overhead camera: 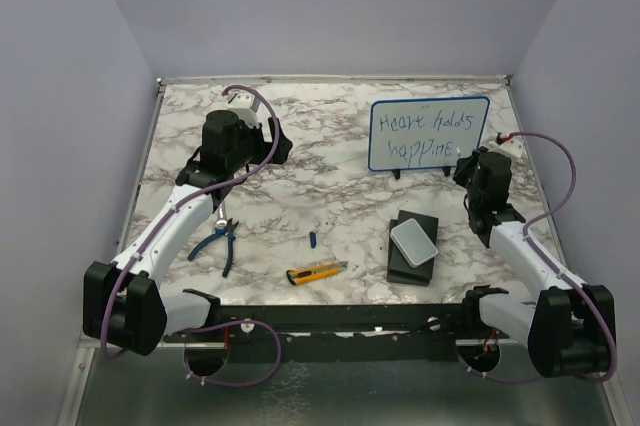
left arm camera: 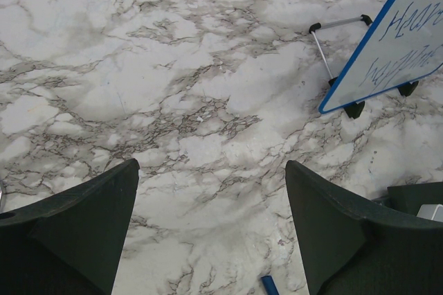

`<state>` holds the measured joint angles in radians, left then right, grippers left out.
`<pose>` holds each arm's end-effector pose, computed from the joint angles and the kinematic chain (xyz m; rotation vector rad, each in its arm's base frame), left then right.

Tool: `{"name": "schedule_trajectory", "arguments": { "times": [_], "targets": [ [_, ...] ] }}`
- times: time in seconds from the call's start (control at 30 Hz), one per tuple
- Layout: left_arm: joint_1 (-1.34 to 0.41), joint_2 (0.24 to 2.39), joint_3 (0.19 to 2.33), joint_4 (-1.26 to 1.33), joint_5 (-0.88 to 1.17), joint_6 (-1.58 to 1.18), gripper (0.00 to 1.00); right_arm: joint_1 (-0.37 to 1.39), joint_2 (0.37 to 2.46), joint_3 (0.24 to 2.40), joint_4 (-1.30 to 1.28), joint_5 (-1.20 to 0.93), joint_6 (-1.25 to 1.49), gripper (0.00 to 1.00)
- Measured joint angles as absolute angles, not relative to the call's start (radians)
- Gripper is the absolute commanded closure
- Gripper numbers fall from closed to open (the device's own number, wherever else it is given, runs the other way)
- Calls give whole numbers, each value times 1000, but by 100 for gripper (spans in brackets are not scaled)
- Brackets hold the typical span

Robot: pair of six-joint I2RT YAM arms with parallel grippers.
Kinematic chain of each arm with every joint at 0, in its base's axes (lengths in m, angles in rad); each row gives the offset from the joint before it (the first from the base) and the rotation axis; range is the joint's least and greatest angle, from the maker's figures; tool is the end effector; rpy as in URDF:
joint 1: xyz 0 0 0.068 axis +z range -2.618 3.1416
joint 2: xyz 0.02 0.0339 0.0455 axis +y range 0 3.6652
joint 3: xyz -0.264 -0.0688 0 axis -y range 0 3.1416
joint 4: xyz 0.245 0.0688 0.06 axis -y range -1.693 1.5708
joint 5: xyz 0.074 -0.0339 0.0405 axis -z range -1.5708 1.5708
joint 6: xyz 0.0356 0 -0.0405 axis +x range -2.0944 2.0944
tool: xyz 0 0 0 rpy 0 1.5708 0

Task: Write a sentence on the whiteboard

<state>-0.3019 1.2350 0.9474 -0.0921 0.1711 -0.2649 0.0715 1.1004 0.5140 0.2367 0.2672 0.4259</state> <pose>0.2715 -0.0909 0.3104 0.1517 1.9778 -0.5383 0.2395 0.0077 0.2261 0.5108 1.8388 0.0797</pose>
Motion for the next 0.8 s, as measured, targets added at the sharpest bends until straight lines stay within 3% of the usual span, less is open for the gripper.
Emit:
{"name": "schedule_trajectory", "arguments": {
  "times": [0.8],
  "targets": [
    [-302, 1235, 947, -92, 171, -265, 13, 54, 1203, 591, 226, 354, 425, 100]
  ]
}}
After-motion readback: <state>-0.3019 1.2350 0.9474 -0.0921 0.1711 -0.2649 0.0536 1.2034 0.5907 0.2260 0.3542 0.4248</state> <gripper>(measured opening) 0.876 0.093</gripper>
